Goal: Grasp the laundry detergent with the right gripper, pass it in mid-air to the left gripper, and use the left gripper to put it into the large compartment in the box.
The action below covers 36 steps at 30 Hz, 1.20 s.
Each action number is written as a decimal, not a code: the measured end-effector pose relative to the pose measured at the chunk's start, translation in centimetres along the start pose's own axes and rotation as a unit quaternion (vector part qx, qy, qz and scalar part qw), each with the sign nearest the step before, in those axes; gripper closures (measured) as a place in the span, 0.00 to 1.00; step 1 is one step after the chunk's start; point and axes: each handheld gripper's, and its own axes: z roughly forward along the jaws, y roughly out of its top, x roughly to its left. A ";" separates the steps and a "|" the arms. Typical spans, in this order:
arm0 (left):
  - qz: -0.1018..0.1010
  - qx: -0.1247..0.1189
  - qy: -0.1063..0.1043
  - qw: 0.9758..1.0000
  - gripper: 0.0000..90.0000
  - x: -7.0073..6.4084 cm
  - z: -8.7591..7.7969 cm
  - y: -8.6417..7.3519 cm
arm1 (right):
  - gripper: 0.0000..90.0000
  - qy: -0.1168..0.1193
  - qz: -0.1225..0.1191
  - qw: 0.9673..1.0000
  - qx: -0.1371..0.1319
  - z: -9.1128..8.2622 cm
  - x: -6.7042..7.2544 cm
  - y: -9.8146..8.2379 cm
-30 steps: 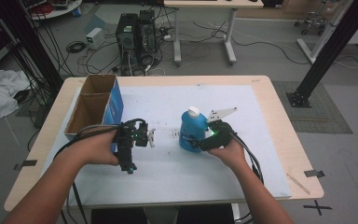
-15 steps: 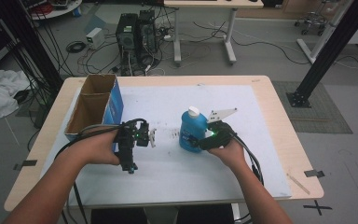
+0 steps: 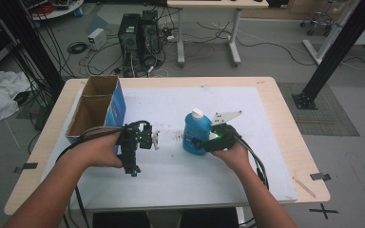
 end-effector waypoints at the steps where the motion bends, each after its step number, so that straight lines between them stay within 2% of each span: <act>1: 0.000 0.000 0.000 1.000 0.03 0.0 0.0 0.0 | 0.43 0.000 0.001 1.000 0.000 0.0 0.0 0.0; 12: 0.000 0.000 -0.001 1.000 0.03 0.1 0.1 0.1 | 0.45 -0.001 -0.007 1.000 -0.004 0.3 0.0 -0.1; 16: 0.000 -0.001 0.000 1.000 0.03 0.2 0.1 0.2 | 0.47 -0.007 -0.021 1.000 -0.006 0.2 0.1 0.0; 22: 0.001 0.001 0.000 1.000 0.03 0.2 0.1 0.2 | 0.50 -0.008 -0.028 1.000 -0.009 0.2 0.1 0.0; 24: 0.000 0.002 0.000 1.000 0.03 0.2 0.1 0.2 | 0.51 -0.010 -0.038 0.999 -0.011 0.1 0.2 0.0; 36: -0.001 0.003 0.002 1.000 0.03 0.4 -0.1 0.2 | 0.52 -0.008 -0.044 0.999 -0.018 -0.1 0.5 -0.1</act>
